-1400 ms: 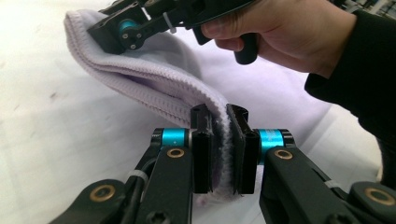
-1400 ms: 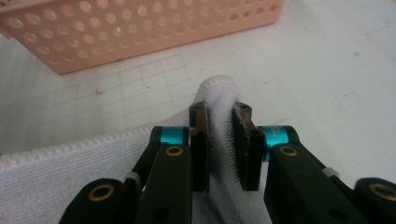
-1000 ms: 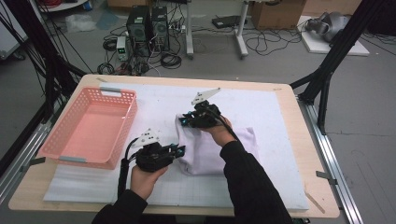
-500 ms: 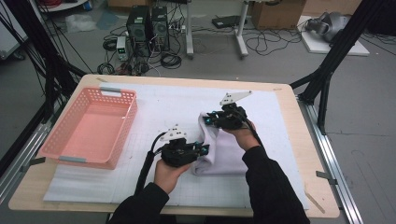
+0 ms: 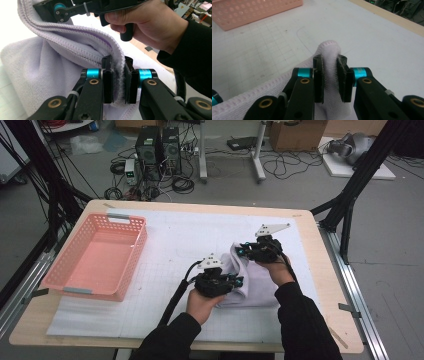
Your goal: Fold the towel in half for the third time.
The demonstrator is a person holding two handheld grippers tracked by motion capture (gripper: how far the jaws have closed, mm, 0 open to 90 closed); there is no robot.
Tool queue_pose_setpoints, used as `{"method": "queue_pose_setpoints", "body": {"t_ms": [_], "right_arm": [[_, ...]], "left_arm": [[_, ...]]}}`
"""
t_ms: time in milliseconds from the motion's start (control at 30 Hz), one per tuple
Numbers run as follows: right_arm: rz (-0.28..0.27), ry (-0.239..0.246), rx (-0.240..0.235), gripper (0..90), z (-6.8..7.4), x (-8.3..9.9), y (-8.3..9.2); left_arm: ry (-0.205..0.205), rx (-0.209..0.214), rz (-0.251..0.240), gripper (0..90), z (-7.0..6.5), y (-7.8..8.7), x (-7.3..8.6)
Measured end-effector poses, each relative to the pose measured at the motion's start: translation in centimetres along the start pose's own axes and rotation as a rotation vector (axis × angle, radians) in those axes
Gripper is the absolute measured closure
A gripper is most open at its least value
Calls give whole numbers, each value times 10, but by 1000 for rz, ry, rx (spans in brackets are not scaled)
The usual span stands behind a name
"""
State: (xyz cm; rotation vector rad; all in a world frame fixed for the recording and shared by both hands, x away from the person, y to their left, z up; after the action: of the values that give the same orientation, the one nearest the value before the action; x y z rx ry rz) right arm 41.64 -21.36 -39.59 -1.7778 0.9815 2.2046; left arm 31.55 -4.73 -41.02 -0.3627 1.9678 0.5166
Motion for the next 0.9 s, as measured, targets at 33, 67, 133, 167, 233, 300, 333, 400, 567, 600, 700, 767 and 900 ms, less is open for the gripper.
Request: {"method": "queue_pose_setpoints", "body": {"t_ms": [33, 67, 133, 167, 233, 300, 333, 400, 567, 600, 700, 767, 900], "right_arm": [[-3, 4, 6, 780, -2, 2, 2], [-1, 0, 13, 780, -4, 3, 4], [-2, 3, 28, 778, -7, 6, 8], [-1, 3, 35, 777, -9, 7, 9], [4, 2, 47, 776, -12, 10, 11], [13, -1, 59, 776, -15, 14, 13], [13, -2, 66, 776, -16, 16, 13], [22, -1, 82, 775, -19, 20, 15], [23, -18, 106, 765, -25, 29, 21], [16, -24, 108, 763, -26, 31, 23], [9, -32, 117, 758, -28, 37, 29], [4, -37, 132, 745, -30, 40, 34], [-8, -47, 169, 668, -32, 39, 41]], "left_arm": [[-1, 0, 5, 805, 0, -4, 1], [5, 0, 8, 805, -1, -8, 2], [3, -4, 17, 803, -3, -16, 4], [5, -6, 20, 802, -3, -20, 5], [13, -9, 20, 799, -4, -29, 7], [14, -17, 30, 793, -5, -37, 10], [17, -19, 31, 786, -4, -41, 11], [24, -28, 29, 731, -4, -48, 14], [8, -34, 41, 438, 2, -49, 17], [9, -20, 35, 408, 2, -46, 15], [-33, -22, 13, 352, 4, -34, 11], [-52, -33, -5, 337, 9, -24, 8], [-90, -77, -41, 330, 25, 1, 4]]}}
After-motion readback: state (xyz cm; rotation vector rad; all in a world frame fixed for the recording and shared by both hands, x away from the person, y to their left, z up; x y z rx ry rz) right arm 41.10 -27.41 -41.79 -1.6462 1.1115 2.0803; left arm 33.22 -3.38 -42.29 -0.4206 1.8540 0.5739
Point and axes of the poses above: each handheld gripper's, and its own axes: y roughly backward along the jaws, x roughly out of its underside, z roughly to its left, the point moved 3 cm from there along -y, roughly forward along the jaws, and after that the axes turned 10 degrees about -z, right-handed, at the moved point
